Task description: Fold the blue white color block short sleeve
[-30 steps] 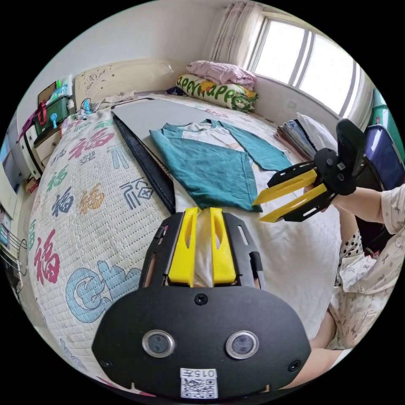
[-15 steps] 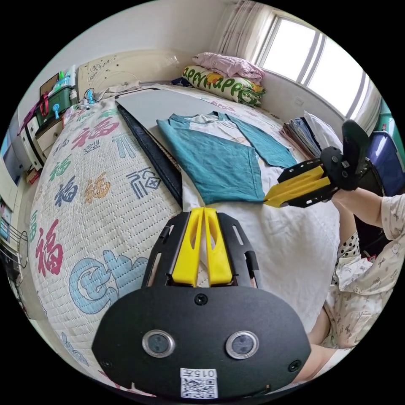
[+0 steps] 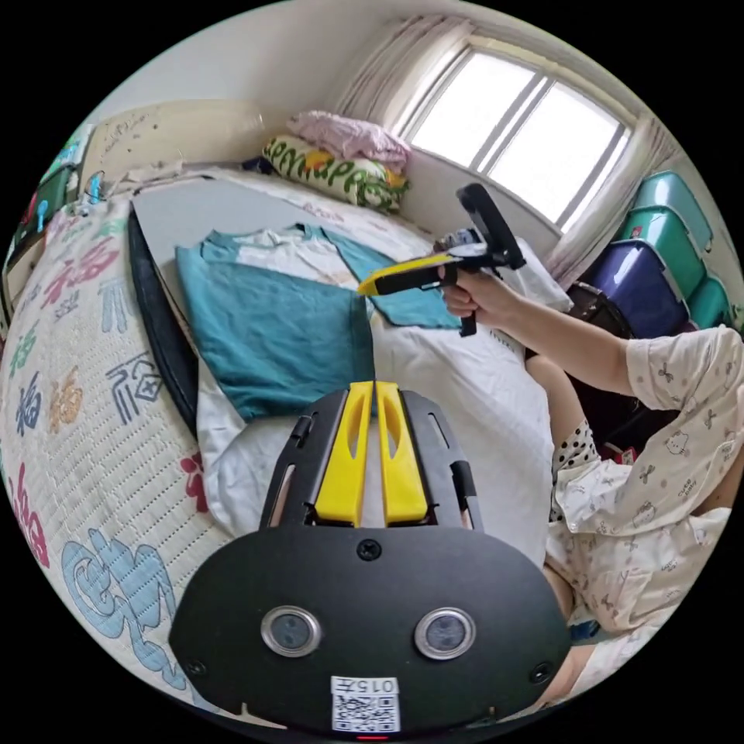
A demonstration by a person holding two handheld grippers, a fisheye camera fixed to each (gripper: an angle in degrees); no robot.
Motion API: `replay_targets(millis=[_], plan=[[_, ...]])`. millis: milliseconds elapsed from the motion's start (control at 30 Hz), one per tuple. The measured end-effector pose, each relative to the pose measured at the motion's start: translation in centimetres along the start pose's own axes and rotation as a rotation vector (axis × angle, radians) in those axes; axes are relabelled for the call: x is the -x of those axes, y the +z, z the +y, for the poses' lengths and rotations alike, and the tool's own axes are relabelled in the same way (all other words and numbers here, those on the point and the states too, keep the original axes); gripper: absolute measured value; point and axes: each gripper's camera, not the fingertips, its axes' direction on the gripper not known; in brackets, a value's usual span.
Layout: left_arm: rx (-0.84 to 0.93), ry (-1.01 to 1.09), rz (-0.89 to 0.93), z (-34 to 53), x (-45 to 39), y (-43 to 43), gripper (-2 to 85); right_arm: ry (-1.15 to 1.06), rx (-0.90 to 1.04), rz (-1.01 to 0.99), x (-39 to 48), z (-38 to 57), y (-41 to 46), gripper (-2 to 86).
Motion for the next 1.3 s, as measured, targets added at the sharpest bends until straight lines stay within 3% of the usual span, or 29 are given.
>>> replay_targets(millis=[233,400,533,633,700,767,967,1133,1300], plan=[[0.04,-0.04,-0.056,2.2,0.8,-2.5,-0.2,-0.112,0.006,0.018,0.1,-2.9,-1.6,5.9],[-0.161,-0.152,-0.225,1.4,4.4,-11.2,3.3,0.002,-0.075,0.068,-6.4,-6.5,-5.6,8.2],[-0.191,-0.244,-0.407,-6.4,9.9,-13.8,9.5,0.148,-0.096,0.087,-13.0,-10.3,-7.2,10.0],[-0.224,-0.322,-0.346,-12.1,16.3,-12.6,9.0,0.213,-0.127,0.077,-15.6,-12.7,-7.3,10.4],[-0.206,-0.356,-0.28,-15.1,19.9,-11.3,9.0,0.235,-0.143,0.068,-16.5,-13.8,-6.9,10.7],[-0.119,-0.334,-0.399,-19.1,21.2,-8.9,9.9,0.251,-0.121,0.034,-17.3,-15.3,-5.8,11.0],[0.058,-0.248,-0.466,-24.5,22.5,-4.6,10.4,0.158,-0.048,0.116,-16.2,-16.9,-3.6,8.8],[0.089,-0.242,-0.501,-25.6,21.9,-5.0,5.5,0.08,-0.045,0.107,-14.9,-16.0,-3.0,1.2],[0.068,-0.215,-0.536,-26.1,18.9,-6.4,-0.1,0.053,-0.089,0.196,-13.4,-13.8,-4.9,-0.5]])
